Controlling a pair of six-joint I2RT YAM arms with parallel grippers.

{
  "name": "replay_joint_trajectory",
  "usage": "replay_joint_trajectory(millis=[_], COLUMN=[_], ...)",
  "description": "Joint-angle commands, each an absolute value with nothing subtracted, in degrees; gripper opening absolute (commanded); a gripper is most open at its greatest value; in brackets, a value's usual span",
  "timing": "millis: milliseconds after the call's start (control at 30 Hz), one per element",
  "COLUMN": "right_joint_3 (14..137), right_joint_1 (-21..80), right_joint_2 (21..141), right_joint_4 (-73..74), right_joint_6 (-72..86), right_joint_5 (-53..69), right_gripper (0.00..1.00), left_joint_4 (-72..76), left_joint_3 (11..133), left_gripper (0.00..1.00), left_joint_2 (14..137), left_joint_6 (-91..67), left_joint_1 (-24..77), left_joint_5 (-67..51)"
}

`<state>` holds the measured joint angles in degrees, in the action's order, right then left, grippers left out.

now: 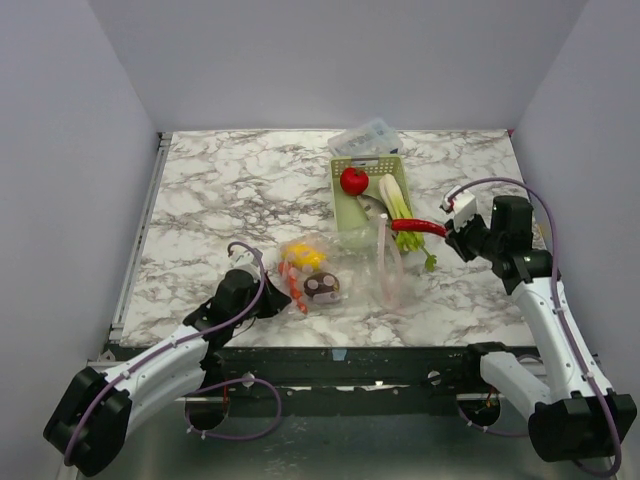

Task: Open the zip-top bag and remove the fake food
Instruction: Place the fake vegetable in the bin.

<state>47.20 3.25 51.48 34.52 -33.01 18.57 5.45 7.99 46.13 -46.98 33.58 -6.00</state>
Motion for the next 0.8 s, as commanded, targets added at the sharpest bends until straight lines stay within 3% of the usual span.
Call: replay_joint_trajectory(millis=[0,267,767], right_joint_3=[51.4,49.6,41.6], right_joint_1=[2.9,2.9,1.3], right_joint_2=[54.4,56.2,46.5], right_joint_4=[31.1,29.8,35.4], right_joint_6=[-33.1,-38.6,-41.7], right_joint_5=[22.5,18.7,15.4], right_gripper=[0.03,0.03,0.02], left_joint_4=[7.3,7.4,7.4], left_joint_3=[7.4,6.4,6.3], left_gripper=[0.00,0.00,0.00], left_joint_2=[45.7,43.9,44.0], left_joint_6=[-46.1,-47.1,-47.4], left_joint_1=[33.1,33.0,32.8], left_joint_5=[-6.0,-5.4,-4.9])
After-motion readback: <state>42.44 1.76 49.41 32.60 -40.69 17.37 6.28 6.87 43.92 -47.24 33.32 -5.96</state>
